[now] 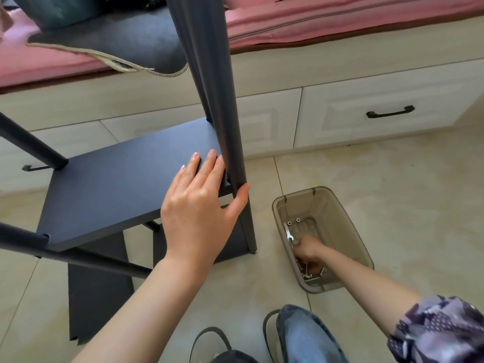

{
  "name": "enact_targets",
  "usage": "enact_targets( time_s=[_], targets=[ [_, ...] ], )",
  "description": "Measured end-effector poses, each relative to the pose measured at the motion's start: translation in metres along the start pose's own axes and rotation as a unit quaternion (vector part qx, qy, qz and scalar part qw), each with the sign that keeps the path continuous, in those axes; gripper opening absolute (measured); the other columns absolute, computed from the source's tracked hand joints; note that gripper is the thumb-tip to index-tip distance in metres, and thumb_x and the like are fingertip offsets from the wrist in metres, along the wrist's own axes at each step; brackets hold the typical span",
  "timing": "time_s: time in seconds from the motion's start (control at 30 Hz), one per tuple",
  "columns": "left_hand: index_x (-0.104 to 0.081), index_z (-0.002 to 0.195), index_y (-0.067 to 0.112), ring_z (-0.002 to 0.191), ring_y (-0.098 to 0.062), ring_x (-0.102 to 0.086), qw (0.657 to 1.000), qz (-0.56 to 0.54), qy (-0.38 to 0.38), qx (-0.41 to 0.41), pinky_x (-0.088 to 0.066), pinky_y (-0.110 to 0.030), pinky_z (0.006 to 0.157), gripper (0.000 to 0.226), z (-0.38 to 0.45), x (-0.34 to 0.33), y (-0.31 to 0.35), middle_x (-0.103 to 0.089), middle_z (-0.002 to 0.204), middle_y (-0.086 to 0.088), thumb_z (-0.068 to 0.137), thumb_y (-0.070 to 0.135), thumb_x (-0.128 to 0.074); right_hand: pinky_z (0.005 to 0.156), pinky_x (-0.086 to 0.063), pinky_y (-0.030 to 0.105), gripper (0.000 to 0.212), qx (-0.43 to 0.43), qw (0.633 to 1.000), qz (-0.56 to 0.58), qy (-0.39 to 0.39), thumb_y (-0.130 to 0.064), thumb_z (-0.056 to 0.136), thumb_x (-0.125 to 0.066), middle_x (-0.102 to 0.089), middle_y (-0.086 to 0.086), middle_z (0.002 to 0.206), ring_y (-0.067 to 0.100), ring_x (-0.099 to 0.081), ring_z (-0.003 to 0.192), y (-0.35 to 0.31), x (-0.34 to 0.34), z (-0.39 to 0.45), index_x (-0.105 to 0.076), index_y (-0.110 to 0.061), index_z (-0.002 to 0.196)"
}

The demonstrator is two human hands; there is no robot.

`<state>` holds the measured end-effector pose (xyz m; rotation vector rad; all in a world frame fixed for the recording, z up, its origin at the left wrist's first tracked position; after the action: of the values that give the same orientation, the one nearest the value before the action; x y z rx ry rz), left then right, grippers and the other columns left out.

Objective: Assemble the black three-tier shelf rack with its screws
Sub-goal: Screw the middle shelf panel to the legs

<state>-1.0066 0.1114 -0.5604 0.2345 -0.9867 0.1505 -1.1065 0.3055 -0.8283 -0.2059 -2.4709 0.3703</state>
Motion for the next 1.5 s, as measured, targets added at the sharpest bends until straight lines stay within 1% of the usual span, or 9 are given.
enact_targets(
  time_s=[0.1,0.2,0.27,0.47,0.63,0.97,1.17,1.33,1.5],
  targets=[
    [-0.069,0.131,0.014,0.137,-0.026,-0.053,1.0,0.002,0.007,0.0,-0.039,-0.039,0.114,0.059,0.0,0.0,0.0,-0.066,0.137,-0.001,0.096,0.057,-0.047,0.053,-0.054,0.03,0.022,-0.003,0.997,0.075,0.005,-0.021,0.096,-0.055,-0.066,0.009,0.073,0.02,-0.063,0.059,-0.004,0.006,-0.005,-0.055,-0.008,0.078],
    [-0.069,0.131,0.016,0.137,-0.025,-0.053,1.0,0.002,0.002,0.001,-0.04,-0.04,0.114,0.06,0.0,0.0,-0.001,-0.066,0.136,0.0,0.096,0.058,-0.045,0.048,-0.053,0.029,0.027,0.013,0.984,0.175,0.029,-0.011,0.096,-0.054,-0.064,0.011,0.067,0.02,-0.063,0.051,-0.01,0.022,-0.019,-0.054,-0.007,0.069],
    [-0.069,0.131,0.017,0.137,-0.025,-0.053,1.0,-0.002,-0.002,0.005,-0.04,-0.04,0.115,0.061,0.0,0.0,-0.001,-0.066,0.136,0.0,0.096,0.059,-0.044,0.042,-0.047,0.023,0.023,0.026,0.957,0.287,0.034,-0.004,0.095,-0.053,-0.061,0.012,0.064,0.014,-0.057,0.042,-0.017,0.035,-0.037,-0.054,-0.005,0.072],
    [-0.066,0.134,0.013,0.138,-0.028,-0.052,1.0,-0.021,-0.011,0.008,-0.036,-0.04,0.115,0.062,0.0,0.004,0.001,-0.063,0.14,-0.004,0.094,0.057,-0.051,0.052,-0.05,0.02,0.01,0.209,0.872,0.44,0.052,-0.014,0.097,-0.057,-0.073,0.004,0.07,0.009,-0.061,0.054,-0.071,0.078,-0.132,-0.065,-0.01,0.1],
    [-0.062,0.139,0.01,0.138,-0.03,-0.051,0.999,-0.023,-0.034,0.0,-0.039,-0.044,0.114,0.062,-0.002,0.009,0.002,-0.06,0.143,-0.006,0.09,0.047,-0.067,0.053,-0.046,0.016,0.011,0.35,0.828,0.428,0.092,-0.021,0.096,-0.06,-0.069,0.0,0.066,0.007,-0.057,0.054,-0.108,0.104,-0.207,-0.068,-0.012,0.096],
    [-0.058,0.143,0.01,0.138,-0.031,-0.051,0.998,-0.011,-0.055,-0.023,-0.038,-0.044,0.113,0.074,-0.002,0.01,-0.003,-0.056,0.147,-0.006,0.079,0.034,-0.086,0.059,-0.045,0.021,0.008,0.319,0.865,0.331,0.203,-0.021,0.093,-0.065,-0.072,-0.003,0.067,-0.002,-0.059,0.055,-0.124,0.105,-0.216,-0.068,-0.018,0.087],
    [-0.063,0.136,0.006,0.128,-0.035,-0.059,0.999,-0.008,-0.011,-0.034,-0.039,-0.044,0.107,0.072,-0.003,0.009,-0.004,-0.064,0.138,-0.011,0.072,0.018,-0.092,0.056,-0.045,0.015,0.008,0.34,0.856,0.322,0.219,-0.02,0.094,-0.065,-0.071,-0.003,0.067,0.0,-0.061,0.056,-0.126,0.104,-0.213,-0.069,-0.018,0.087],
    [-0.065,0.135,0.009,0.129,-0.032,-0.059,0.999,-0.004,0.006,-0.033,-0.041,-0.041,0.108,0.06,-0.003,0.006,-0.004,-0.064,0.137,-0.008,0.079,0.003,-0.085,0.055,-0.047,0.014,0.009,0.372,0.844,0.301,0.242,-0.016,0.093,-0.067,-0.071,-0.003,0.066,0.001,-0.063,0.056,-0.13,0.107,-0.215,-0.069,-0.018,0.084],
    [-0.065,0.135,0.009,0.128,-0.031,-0.06,0.999,-0.006,0.016,-0.031,-0.044,-0.041,0.107,0.061,-0.004,0.005,-0.005,-0.065,0.137,-0.008,0.078,-0.001,-0.085,0.058,-0.048,0.014,0.007,0.393,0.835,0.286,0.259,-0.016,0.091,-0.07,-0.072,-0.005,0.068,0.005,-0.065,0.058,-0.135,0.107,-0.214,-0.069,-0.018,0.084]
  ],
)
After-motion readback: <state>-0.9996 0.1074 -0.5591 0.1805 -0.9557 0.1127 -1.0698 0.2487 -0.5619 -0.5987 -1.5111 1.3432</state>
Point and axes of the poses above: each hand's wrist, its own z-axis towards the middle knuckle, its own x-axis out of the back of the hand, y = z × x, the point moved 4 cm from there along z, towards the middle knuckle
